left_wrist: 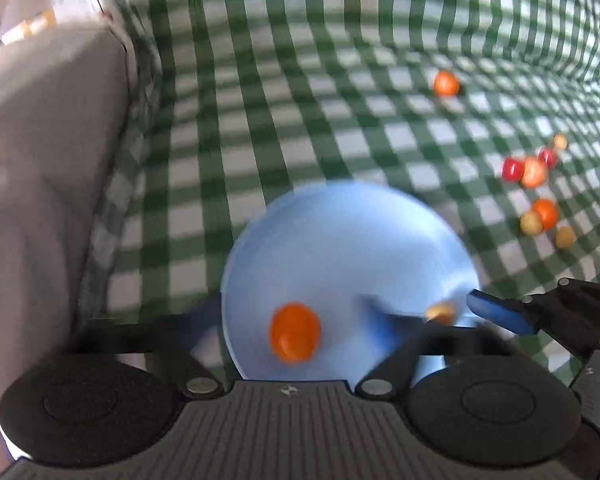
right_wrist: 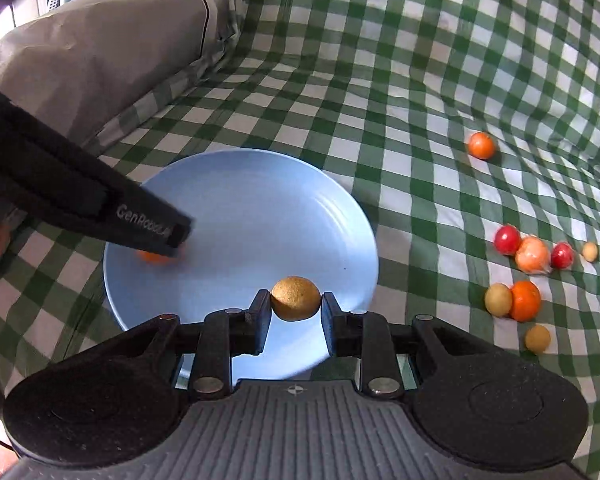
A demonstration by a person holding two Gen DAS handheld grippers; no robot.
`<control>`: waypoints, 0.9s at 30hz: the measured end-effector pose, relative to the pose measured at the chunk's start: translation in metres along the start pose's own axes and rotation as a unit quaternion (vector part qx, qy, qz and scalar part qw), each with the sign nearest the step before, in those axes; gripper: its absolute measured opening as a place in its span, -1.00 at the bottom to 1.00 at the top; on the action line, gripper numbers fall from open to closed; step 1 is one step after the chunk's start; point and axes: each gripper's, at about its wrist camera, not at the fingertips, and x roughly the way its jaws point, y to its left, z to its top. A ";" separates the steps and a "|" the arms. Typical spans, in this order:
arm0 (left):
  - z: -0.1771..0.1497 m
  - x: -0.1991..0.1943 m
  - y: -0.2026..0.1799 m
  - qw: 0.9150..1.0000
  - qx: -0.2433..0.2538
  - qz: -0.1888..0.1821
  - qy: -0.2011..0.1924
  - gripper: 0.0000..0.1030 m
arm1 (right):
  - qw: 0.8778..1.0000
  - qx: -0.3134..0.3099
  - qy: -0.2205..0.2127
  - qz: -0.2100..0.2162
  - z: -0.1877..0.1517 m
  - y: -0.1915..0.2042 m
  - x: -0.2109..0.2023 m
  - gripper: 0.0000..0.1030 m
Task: Organize fruits
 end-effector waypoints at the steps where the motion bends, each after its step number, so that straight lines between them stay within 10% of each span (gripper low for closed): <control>1: 0.000 -0.011 0.001 1.000 -0.004 0.003 -0.022 0.99 | 1.000 0.005 -0.001 0.001 0.004 -0.001 -0.002 -0.19; 8: -0.031 -0.089 0.007 0.998 -0.005 0.030 -0.060 0.99 | 0.999 0.050 -0.008 0.020 0.002 -0.009 -0.066 0.67; 27: -0.128 -0.202 -0.003 0.993 -0.036 0.095 -0.055 0.99 | 0.994 0.024 -0.111 -0.006 -0.073 0.045 -0.217 0.92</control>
